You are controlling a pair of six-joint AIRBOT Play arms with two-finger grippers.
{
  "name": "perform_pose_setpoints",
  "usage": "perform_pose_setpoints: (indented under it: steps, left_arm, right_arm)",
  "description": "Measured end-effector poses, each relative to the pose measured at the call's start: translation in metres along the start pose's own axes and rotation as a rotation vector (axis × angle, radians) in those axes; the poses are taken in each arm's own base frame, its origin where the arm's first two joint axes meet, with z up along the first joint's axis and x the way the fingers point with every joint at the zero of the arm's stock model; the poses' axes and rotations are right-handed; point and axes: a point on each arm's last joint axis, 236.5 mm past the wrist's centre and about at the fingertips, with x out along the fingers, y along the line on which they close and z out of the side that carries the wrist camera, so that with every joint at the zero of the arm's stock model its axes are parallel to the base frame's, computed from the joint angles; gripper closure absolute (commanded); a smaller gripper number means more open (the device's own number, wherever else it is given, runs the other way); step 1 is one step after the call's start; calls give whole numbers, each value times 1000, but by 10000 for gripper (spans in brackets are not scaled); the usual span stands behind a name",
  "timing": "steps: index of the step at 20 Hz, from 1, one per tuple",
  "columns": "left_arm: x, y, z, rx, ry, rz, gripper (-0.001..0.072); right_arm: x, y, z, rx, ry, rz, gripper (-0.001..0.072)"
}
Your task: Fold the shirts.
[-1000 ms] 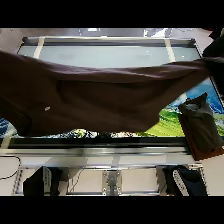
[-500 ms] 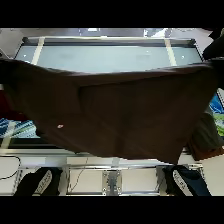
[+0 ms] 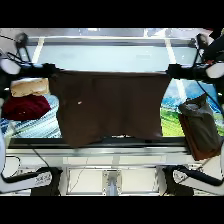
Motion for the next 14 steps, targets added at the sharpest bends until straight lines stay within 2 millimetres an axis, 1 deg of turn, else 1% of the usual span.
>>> perform_pose_setpoints:
  steps: [1,2,3,4,5,6,7,8,9,10,11,12,13,14]
  left_arm:
    - [18,2,-5,-12,11,-1,695]
    - [34,3,-9,-32,14,-9,617]
    - [46,2,-11,-54,14,-18,323]
    - [53,2,-11,-71,7,-26,21]
    - [56,0,-9,-91,-3,-37,4]
    - [55,-2,-3,-104,-19,-46,4]
    - [49,-3,4,-112,-39,-53,4]
    - [37,-3,12,-119,-57,-59,4]
    - [20,0,21,-118,-76,-56,5]
    - [2,5,26,-111,-85,-47,5]
    - [-19,12,28,-98,-85,-28,5]
    - [-39,21,26,-86,-78,-2,5]
    - [-59,33,17,-77,-54,32,6]
    - [-75,44,4,-78,-25,64,6]
  right_arm:
    - [19,-6,0,39,-9,6,681]
    - [36,-10,0,77,-22,12,545]
    - [48,-14,1,104,-37,13,316]
    - [56,-17,5,131,-61,15,245]
    - [60,-18,8,147,-77,17,246]
    - [60,-20,16,157,-100,19,246]
    - [54,-19,27,161,-126,23,252]
    - [44,-20,38,152,-147,23,266]
    - [31,-23,48,127,-159,13,267]
    - [11,-28,58,93,-171,-9,266]
    - [-8,-35,63,62,-165,-36,266]
    - [-31,-46,63,31,-151,-75,265]
    - [-52,-58,60,10,-126,-114,265]
    - [-73,-71,52,-7,-91,-155,265]
